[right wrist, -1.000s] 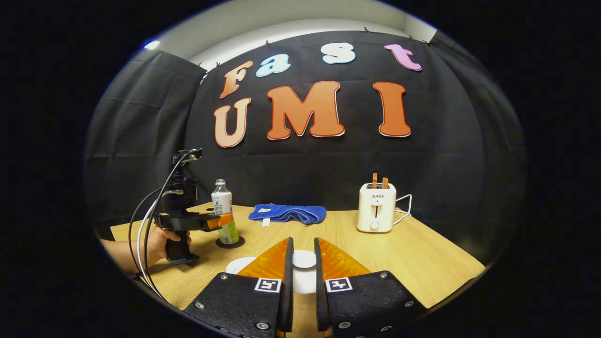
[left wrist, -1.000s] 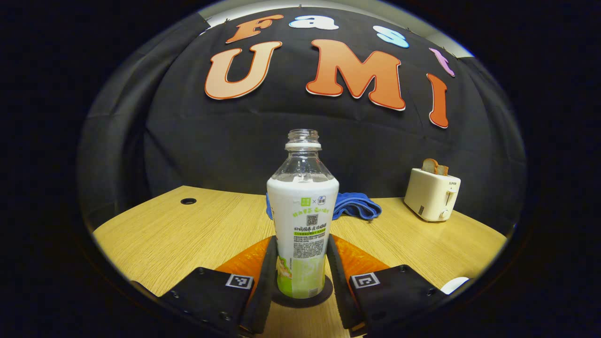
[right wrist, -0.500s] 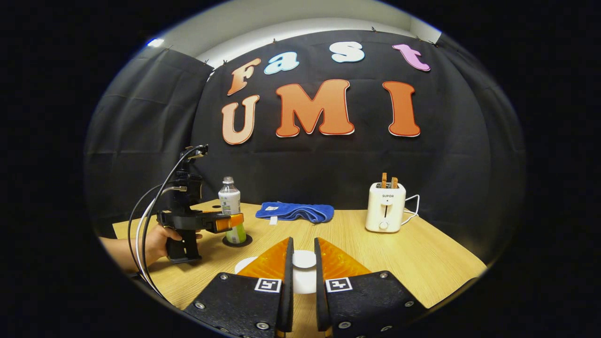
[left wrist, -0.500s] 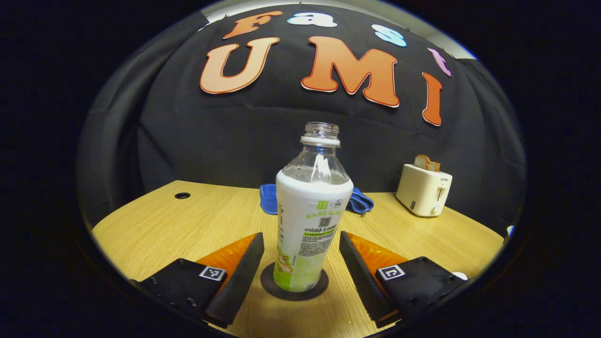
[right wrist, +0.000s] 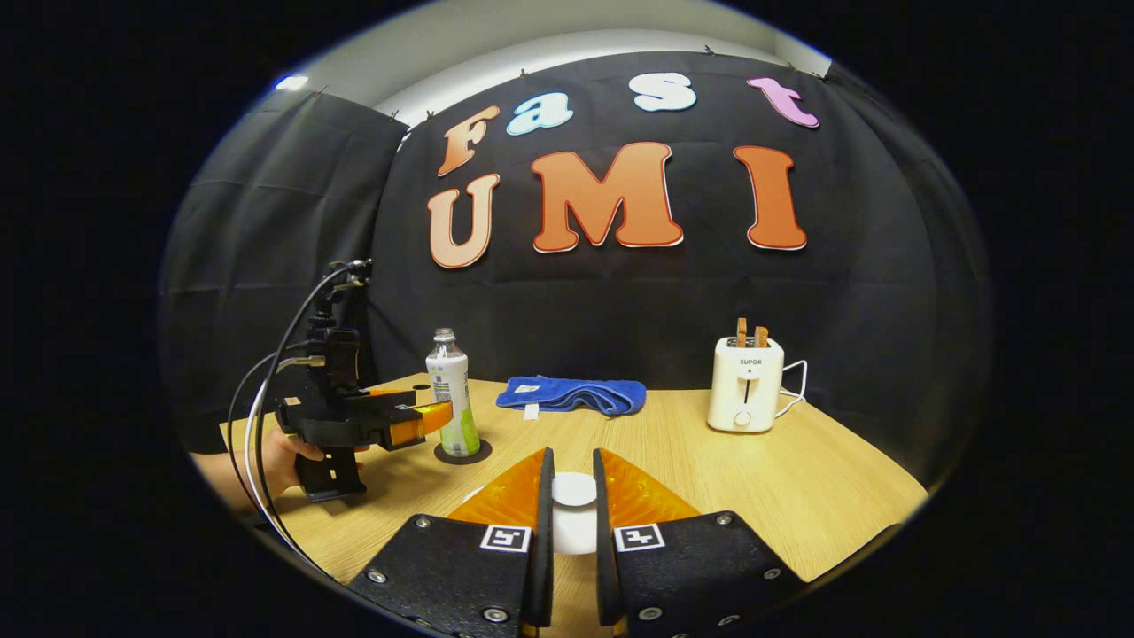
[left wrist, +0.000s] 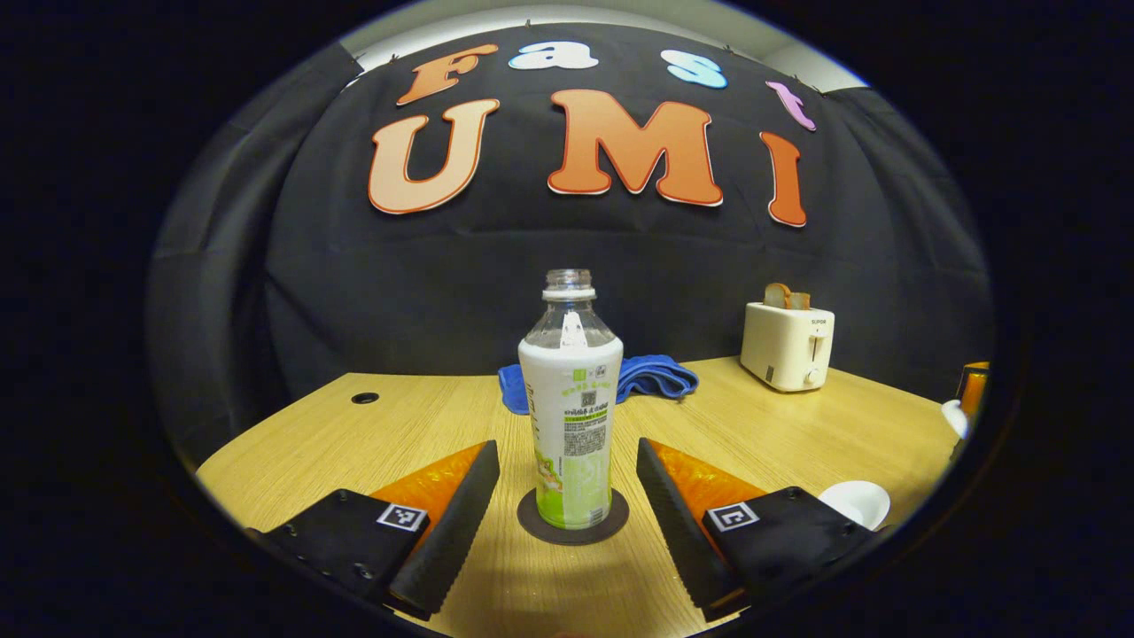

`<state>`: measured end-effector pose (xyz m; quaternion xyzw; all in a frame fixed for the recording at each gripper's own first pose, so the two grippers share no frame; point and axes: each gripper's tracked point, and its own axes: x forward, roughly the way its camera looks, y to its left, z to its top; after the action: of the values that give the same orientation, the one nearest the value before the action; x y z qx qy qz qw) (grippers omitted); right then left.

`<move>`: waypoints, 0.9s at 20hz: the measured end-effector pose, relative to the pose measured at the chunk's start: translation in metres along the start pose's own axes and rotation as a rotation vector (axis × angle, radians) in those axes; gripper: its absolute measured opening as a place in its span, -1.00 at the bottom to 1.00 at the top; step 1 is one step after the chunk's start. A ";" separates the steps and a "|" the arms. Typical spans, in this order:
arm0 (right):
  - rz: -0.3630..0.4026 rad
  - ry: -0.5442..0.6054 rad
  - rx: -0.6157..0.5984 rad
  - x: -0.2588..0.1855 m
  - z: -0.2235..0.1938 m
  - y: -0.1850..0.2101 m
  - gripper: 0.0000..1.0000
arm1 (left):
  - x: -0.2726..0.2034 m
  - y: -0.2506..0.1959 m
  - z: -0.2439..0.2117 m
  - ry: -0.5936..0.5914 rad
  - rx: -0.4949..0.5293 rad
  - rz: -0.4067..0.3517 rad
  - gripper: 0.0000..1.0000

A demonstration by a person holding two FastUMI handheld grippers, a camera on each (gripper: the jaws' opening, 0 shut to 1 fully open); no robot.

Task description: Open the teacup lid with one hand, grasp the water bottle and pour water into the teacup with the other hand; after pouring, place the water bottle on the coaster and then close the teacup lid.

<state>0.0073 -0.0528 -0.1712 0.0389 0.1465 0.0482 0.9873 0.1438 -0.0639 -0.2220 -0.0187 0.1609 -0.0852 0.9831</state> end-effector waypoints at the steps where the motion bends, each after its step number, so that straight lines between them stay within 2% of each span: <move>1: 0.005 0.002 0.002 0.001 0.000 0.002 -0.60 | -0.004 0.001 0.005 -0.012 0.006 0.003 0.98; 4: 0.013 0.008 0.004 0.006 -0.004 0.010 -0.60 | -0.016 0.005 0.015 -0.067 0.048 0.017 0.98; 9: 0.033 0.032 0.006 0.016 -0.016 0.027 -0.60 | -0.030 0.002 0.015 -0.094 0.037 0.021 0.97; 12: 0.059 0.046 0.040 0.023 -0.024 0.039 -0.60 | -0.042 0.004 0.013 -0.101 0.063 0.030 0.99; 15: 0.057 0.071 0.017 0.029 -0.033 0.044 -0.60 | -0.053 0.009 0.018 -0.113 0.082 0.054 0.97; 18: 0.069 0.089 0.009 0.033 -0.040 0.052 -0.60 | -0.061 0.004 0.021 -0.135 0.099 0.034 0.97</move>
<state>0.0229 0.0047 -0.2142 0.0461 0.1889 0.0835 0.9773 0.0942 -0.0495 -0.1831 0.0271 0.0901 -0.0751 0.9927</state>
